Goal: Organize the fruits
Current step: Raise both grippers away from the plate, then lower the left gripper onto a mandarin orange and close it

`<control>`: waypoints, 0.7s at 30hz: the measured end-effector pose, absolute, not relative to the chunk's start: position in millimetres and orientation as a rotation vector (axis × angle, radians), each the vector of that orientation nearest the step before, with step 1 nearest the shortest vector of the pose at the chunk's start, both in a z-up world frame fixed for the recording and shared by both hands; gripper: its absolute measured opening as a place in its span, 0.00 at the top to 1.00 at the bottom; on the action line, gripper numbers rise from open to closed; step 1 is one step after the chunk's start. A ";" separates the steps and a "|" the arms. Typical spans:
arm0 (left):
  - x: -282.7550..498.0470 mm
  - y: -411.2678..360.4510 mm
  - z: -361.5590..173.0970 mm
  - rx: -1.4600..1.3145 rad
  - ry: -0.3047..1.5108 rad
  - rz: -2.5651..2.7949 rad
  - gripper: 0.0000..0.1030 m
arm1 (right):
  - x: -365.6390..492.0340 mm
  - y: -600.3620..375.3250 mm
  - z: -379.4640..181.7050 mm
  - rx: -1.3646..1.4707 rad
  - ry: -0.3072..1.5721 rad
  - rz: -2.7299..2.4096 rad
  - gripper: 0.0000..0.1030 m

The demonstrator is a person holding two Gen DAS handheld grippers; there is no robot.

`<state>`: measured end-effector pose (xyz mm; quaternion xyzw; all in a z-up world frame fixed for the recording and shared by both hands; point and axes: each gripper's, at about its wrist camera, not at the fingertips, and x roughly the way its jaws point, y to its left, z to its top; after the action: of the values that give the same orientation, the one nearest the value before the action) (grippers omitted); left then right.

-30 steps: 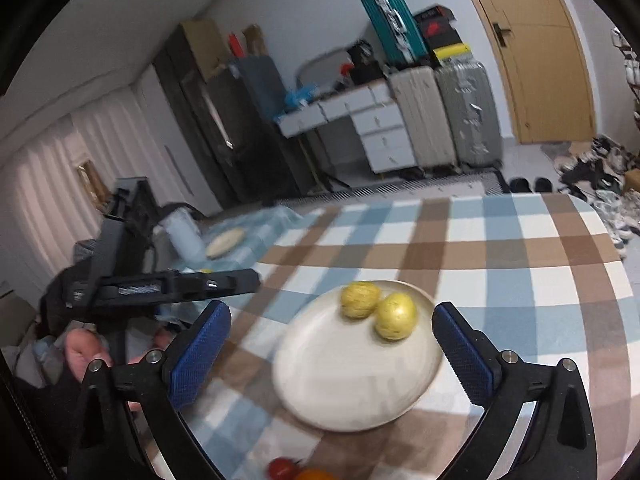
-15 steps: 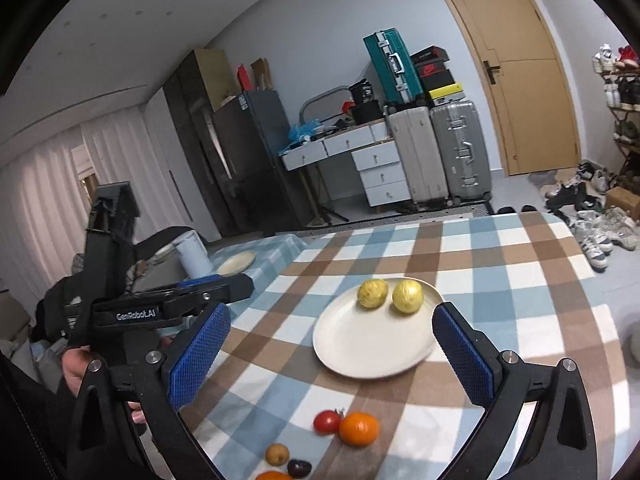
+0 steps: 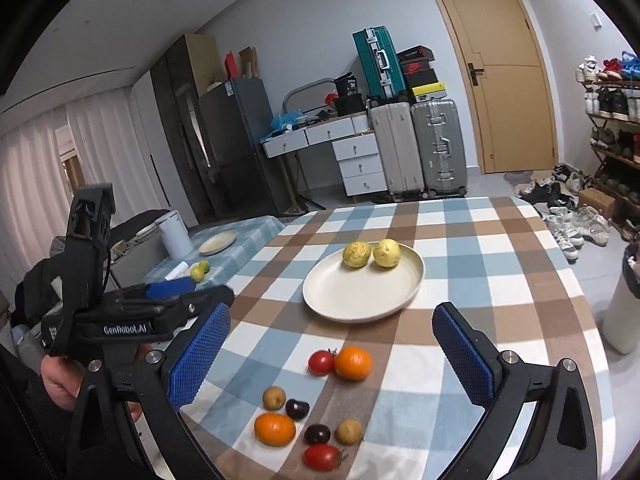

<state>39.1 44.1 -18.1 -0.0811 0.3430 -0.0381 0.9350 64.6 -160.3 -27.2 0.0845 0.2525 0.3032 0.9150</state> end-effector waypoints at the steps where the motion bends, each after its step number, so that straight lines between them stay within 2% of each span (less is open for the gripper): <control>1: 35.5 45.1 -23.7 -0.172 0.711 -0.078 0.01 | 61.7 -161.3 -27.8 0.169 0.521 0.620 0.00; 21: 38.5 27.4 -129.6 -0.294 0.985 -0.156 0.01 | 36.8 -160.8 -68.8 0.161 0.625 0.599 0.00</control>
<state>38.5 27.4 -129.6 -0.1404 0.4706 -0.0744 0.8679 36.8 -160.8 -68.8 0.0781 0.3026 0.2897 0.9046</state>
